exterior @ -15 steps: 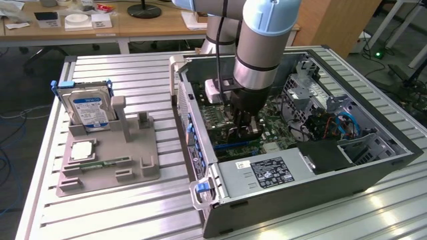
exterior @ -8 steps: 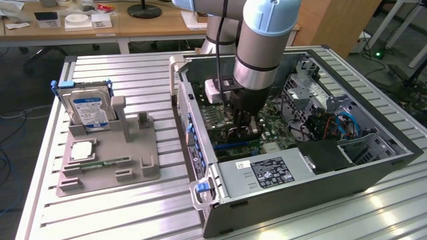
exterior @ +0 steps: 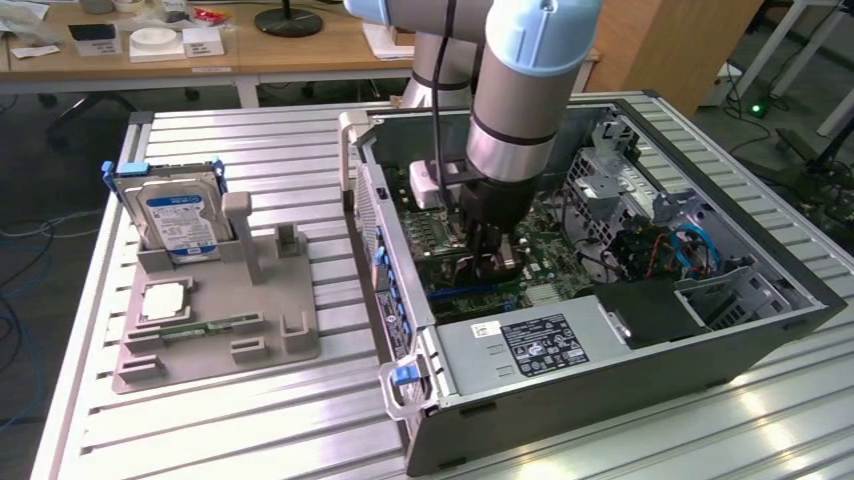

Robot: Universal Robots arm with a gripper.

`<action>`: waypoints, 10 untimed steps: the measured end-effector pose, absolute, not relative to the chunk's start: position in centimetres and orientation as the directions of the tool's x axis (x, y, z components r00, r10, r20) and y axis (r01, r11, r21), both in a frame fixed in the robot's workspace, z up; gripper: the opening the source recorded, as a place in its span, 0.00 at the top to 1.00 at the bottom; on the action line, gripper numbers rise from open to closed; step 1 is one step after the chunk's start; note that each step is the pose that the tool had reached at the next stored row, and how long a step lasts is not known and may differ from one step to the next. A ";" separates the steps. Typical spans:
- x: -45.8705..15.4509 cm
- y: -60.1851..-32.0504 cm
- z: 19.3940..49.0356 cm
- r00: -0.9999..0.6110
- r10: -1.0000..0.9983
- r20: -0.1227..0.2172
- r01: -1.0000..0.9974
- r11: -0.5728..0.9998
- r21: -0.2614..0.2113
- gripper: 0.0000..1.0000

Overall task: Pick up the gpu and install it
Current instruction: 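Insert the gpu into the slot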

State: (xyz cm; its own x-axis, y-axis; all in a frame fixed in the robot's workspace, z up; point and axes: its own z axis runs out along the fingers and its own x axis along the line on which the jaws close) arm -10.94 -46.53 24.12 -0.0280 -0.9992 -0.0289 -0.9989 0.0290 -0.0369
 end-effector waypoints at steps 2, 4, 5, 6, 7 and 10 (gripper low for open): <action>-10.9 -46.5 24.0 -0.028 -0.999 -0.029 -0.999 0.029 -0.037 0.73; -10.9 -46.5 24.0 -0.028 -0.999 -0.029 -0.999 0.029 -0.037 0.73; -10.9 -46.5 24.0 -0.028 -0.999 -0.029 -0.999 0.029 -0.037 0.73; -11.0 -46.5 24.0 -0.028 -0.999 -0.029 -0.999 0.029 -0.037 0.73; -11.0 -46.5 24.0 -0.028 -0.999 -0.029 -0.999 0.029 -0.037 0.73; -11.0 -46.5 24.1 -0.028 -0.999 -0.029 -0.999 0.029 -0.037 0.73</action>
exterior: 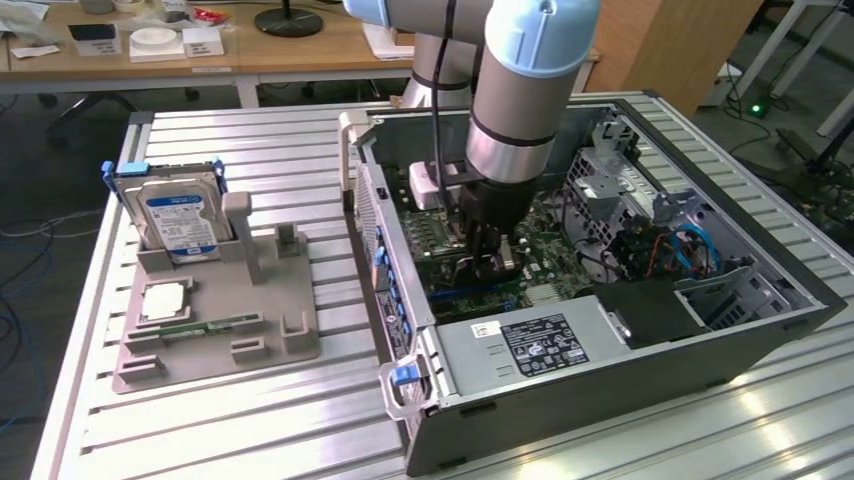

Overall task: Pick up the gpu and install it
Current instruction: 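Insert the gpu into the slot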

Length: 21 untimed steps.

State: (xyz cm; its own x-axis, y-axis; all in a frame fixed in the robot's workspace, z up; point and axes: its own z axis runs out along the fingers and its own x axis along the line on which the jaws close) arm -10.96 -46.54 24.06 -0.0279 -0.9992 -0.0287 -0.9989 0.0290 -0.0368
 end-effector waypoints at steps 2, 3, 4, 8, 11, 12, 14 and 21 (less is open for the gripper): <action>-11.0 -46.5 24.1 -0.028 -0.999 -0.029 -0.999 0.029 -0.037 0.73; -11.0 -46.5 24.1 -0.028 -0.999 -0.029 -0.999 0.029 -0.037 0.73; -11.0 -46.5 24.1 -0.028 -0.999 -0.029 -0.999 0.029 -0.037 0.73; -11.0 -46.5 24.1 -0.028 -0.999 -0.029 -0.999 0.029 -0.037 0.73; -11.0 -46.4 24.1 -0.028 -0.999 -0.029 -0.999 0.029 -0.037 0.73; -11.0 -46.4 24.1 -0.028 -0.999 -0.029 -0.999 0.029 -0.037 0.73; -11.0 -46.4 24.1 -0.028 -0.999 -0.029 -0.999 0.029 -0.037 0.73; -11.0 -46.4 23.9 -0.028 -0.999 -0.029 -0.999 0.029 -0.037 0.73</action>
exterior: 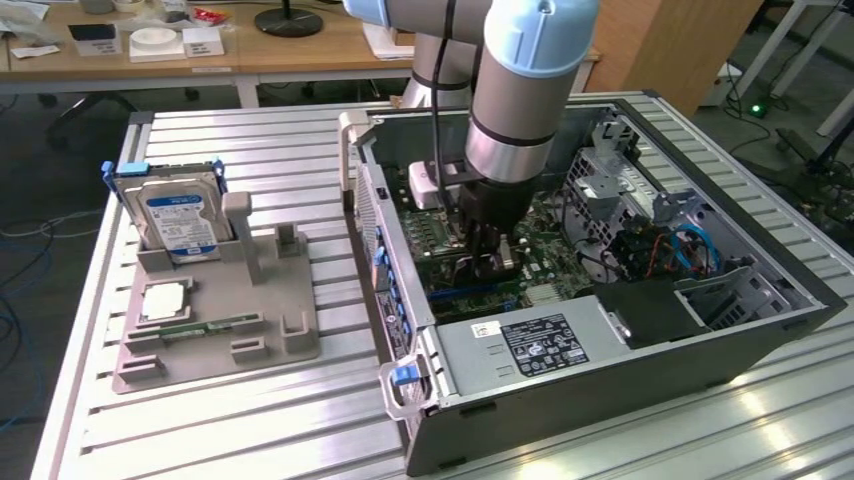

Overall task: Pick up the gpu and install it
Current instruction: 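Insert the gpu into the slot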

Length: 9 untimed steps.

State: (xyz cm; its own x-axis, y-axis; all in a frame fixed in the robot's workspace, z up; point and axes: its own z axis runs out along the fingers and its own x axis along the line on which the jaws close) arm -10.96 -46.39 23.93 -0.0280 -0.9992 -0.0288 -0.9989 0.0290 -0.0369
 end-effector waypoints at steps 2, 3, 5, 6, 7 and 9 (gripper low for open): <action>-11.0 -46.4 23.9 -0.028 -0.999 -0.029 -0.999 0.029 -0.037 0.73; -11.0 -46.4 23.9 -0.028 -0.999 -0.029 -0.999 0.029 -0.037 0.73; -11.0 -46.4 23.8 -0.028 -0.999 -0.029 -0.999 0.029 -0.037 0.73; -11.0 -46.4 23.8 -0.028 -0.999 -0.029 -0.999 0.029 -0.037 0.73; -11.0 -46.4 23.8 -0.028 -0.999 -0.029 -0.999 0.029 -0.037 0.73; -11.0 -46.4 23.8 -0.028 -0.999 -0.029 -0.999 0.029 -0.037 0.73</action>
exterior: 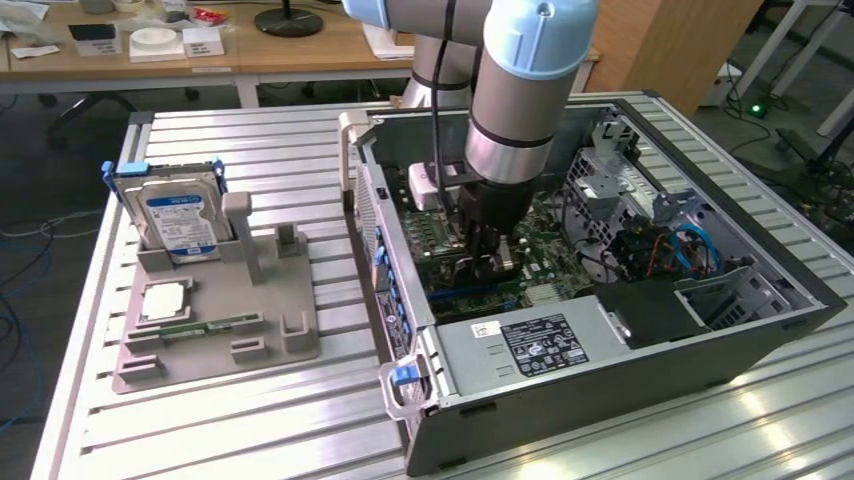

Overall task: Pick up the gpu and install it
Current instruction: 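Insert the gpu into the slot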

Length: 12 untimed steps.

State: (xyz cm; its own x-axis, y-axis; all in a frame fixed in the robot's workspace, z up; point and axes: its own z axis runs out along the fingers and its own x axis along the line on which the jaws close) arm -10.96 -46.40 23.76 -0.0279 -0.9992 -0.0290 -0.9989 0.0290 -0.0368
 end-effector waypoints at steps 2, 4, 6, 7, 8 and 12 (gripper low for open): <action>-11.0 -46.4 23.8 -0.028 -0.999 -0.030 -0.999 0.029 -0.037 0.73; -11.1 -46.4 23.9 -0.028 -0.999 -0.035 -0.999 0.029 -0.037 0.73; -11.2 -46.4 23.9 -0.028 -0.999 -0.037 -0.999 0.029 -0.037 0.73; -11.2 -46.4 23.9 -0.028 -0.999 -0.037 -0.999 0.029 -0.037 0.73; -11.2 -46.4 23.9 -0.028 -0.999 -0.037 -0.999 0.029 -0.037 0.73; -11.2 -46.4 23.9 -0.028 -0.999 -0.037 -0.999 0.029 -0.037 0.73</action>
State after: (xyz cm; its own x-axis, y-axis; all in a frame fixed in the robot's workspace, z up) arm -11.19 -46.39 23.95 -0.0280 -0.9989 -0.0370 -0.9989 0.0293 -0.0367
